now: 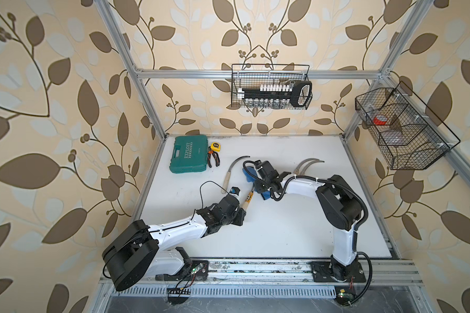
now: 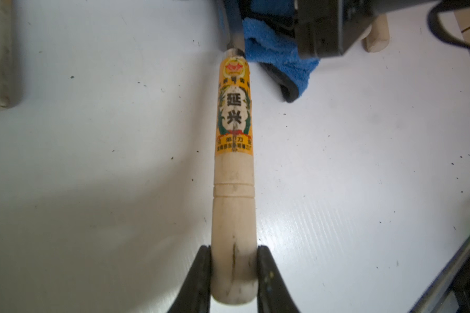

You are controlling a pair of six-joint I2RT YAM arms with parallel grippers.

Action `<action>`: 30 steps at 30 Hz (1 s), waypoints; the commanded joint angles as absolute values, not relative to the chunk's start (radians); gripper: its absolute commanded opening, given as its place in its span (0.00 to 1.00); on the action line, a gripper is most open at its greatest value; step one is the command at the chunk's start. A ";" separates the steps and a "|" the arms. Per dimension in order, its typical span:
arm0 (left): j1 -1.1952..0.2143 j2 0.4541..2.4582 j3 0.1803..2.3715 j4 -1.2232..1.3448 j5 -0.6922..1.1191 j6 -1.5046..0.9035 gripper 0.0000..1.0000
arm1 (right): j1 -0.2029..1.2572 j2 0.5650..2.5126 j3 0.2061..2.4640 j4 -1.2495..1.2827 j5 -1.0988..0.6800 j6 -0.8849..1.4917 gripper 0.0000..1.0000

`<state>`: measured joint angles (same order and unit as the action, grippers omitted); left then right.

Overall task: Wipe small sickles with rags
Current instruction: Wipe the small sickle.

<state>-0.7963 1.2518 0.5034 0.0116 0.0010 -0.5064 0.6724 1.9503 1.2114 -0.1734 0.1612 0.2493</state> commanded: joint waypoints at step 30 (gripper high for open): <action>-0.784 1.229 0.540 0.071 0.126 -0.455 0.00 | 0.554 2.161 1.559 -0.271 0.029 0.155 0.00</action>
